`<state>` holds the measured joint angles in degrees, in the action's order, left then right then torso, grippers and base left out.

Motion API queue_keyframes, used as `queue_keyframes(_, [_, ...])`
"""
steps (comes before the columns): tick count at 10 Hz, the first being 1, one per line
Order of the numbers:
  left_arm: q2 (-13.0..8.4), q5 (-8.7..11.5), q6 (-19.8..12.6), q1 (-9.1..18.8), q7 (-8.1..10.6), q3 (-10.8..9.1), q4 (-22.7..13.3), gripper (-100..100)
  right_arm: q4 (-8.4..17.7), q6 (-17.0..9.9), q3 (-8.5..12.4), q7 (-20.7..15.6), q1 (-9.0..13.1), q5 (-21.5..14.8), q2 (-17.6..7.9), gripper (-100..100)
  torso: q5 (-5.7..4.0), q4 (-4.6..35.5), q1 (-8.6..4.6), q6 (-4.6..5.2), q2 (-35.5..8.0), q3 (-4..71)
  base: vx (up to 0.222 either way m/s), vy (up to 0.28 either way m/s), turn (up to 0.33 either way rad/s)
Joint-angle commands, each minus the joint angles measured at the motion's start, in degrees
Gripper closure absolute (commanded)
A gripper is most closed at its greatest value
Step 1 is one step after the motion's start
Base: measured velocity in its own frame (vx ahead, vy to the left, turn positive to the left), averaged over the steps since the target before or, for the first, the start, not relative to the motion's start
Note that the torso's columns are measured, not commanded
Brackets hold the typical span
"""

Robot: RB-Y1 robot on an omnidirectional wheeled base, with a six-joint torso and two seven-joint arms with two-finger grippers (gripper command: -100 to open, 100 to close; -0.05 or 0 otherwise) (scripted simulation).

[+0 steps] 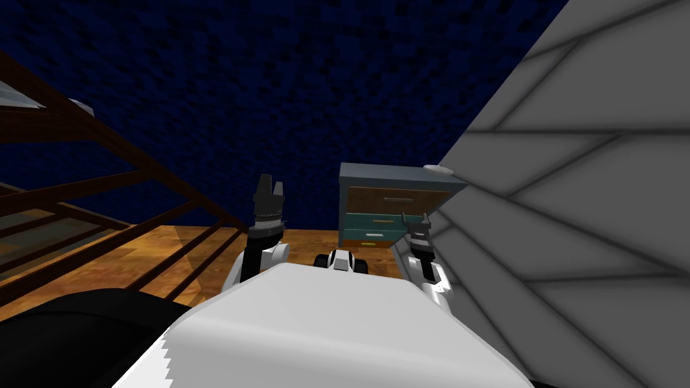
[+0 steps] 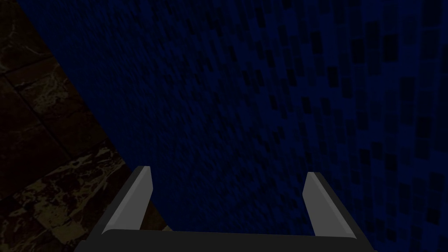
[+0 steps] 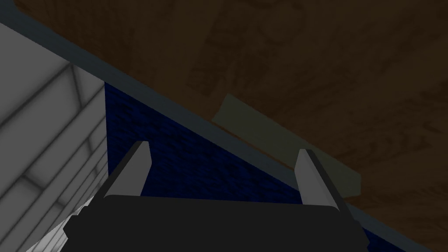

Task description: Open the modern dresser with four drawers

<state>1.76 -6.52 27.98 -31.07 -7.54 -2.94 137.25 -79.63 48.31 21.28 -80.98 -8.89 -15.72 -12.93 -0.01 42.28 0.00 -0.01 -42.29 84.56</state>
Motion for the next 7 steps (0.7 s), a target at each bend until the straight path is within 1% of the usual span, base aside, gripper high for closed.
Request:
queue_keyframes(1, [0.0, 0.0, 0.0, 0.0, 0.00, 0.00, 0.0, 0, 1.9, 0.7, 0.5, -3.5, 0.7, -0.7, 0.0, -100, 0.01, 0.0, 0.00, 0.01, 0.0, 0.0, 0.005, 0.012, -0.002])
queue_keyframes(2, [0.0, 0.0, 0.0, 0.0, 0.00, 0.00, 0.0, 0, 4.5, 1.6, 1.6, -5.7, 1.2, -2.0, 0.0, -100, 0.00, 0.0, -0.03, 0.02, 0.0, 0.0, 0.009, 0.021, 0.074])
queue_keyframes(3, [0.0, 0.0, 0.0, 0.0, 0.00, 0.00, 0.0, 0, 4.5, 1.6, 1.6, -7.3, 1.2, -2.0, 0.0, -100, 0.00, 0.0, 0.00, 0.00, 0.0, 0.0, 0.012, 0.024, 0.048])
queue_keyframes(4, [0.0, 0.0, 0.0, 0.0, 0.00, 0.00, 0.0, 0, 7.1, 2.4, 2.8, -9.0, 1.7, -3.3, 0.0, -100, 0.02, 0.0, 0.01, 0.02, 0.0, 0.0, 0.017, 0.029, 0.095])
queue_keyframes(5, [0.0, 0.0, 0.0, 0.0, 0.00, 0.00, 0.0, 0, 7.1, 2.4, 2.8, -10.7, 1.7, -3.3, 0.0, -100, 0.01, 0.0, 0.03, 0.00, 0.0, 0.0, 0.014, 0.024, 0.050])
queue_keyframes(6, [0.0, 0.0, 0.0, 0.0, 0.00, 0.00, 0.0, 0, 7.1, 2.4, 2.8, -11.7, 1.7, -3.3, 0.0, -100, 0.01, 0.0, 0.00, 0.02, 0.0, 0.0, 0.005, 0.011, -0.007])
queue_keyframes(7, [0.0, 0.0, 0.0, 0.0, 0.00, 0.00, 0.0, 0, 9.7, 3.2, 3.9, -13.8, 2.2, -4.7, 0.1, -100, 0.00, 0.0, -0.05, 0.03, 0.0, 0.0, 0.005, 0.018, 0.083])
